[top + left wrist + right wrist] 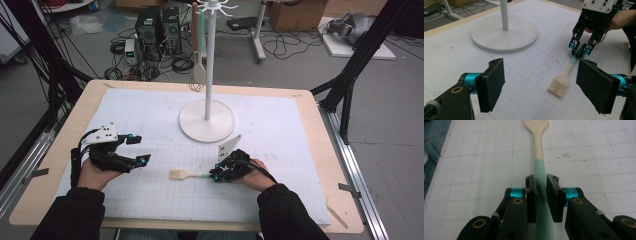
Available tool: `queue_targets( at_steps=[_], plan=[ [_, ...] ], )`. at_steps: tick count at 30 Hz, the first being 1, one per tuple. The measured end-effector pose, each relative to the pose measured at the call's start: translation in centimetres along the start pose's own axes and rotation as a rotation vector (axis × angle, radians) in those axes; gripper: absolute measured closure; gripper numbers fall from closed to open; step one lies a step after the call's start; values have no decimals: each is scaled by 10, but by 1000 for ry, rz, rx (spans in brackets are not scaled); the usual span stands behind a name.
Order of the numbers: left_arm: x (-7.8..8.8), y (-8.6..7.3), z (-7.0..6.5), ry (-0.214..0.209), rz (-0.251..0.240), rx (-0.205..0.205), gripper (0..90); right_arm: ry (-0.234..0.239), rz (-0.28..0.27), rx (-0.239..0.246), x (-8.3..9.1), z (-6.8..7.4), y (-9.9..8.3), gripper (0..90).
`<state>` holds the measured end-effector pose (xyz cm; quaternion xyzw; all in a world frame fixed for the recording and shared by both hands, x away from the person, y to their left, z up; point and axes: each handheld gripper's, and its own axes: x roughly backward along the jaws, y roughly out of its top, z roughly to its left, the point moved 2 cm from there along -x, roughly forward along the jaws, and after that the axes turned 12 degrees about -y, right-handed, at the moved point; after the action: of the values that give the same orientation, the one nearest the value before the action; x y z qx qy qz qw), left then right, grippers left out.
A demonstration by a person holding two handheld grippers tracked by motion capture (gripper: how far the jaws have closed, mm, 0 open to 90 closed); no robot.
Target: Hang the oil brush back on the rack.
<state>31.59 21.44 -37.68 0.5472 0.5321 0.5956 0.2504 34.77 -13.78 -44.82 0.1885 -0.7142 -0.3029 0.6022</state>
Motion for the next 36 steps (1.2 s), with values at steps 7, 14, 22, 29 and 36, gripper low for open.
queue_targets(
  at_steps=[7, 14, 22, 29, 36],
  plan=[
    [-5, 1, -3, -19, 11, -7, 233, -9, -45, -1, 9, 1, 8, 792],
    [-13, 4, -9, -52, 21, -20, 244, 7, -63, 12, 14, 4, 20, 792],
    [-28, 8, -18, -113, 55, -64, 294, 4, -82, 37, 21, 6, 37, 792],
    [-37, 8, -24, -155, 70, -85, 338, -1, -101, 67, 25, 7, 54, 791],
    [-44, 8, -27, -180, 99, -106, 379, 10, -100, 90, 25, 9, 68, 791]
  ],
)
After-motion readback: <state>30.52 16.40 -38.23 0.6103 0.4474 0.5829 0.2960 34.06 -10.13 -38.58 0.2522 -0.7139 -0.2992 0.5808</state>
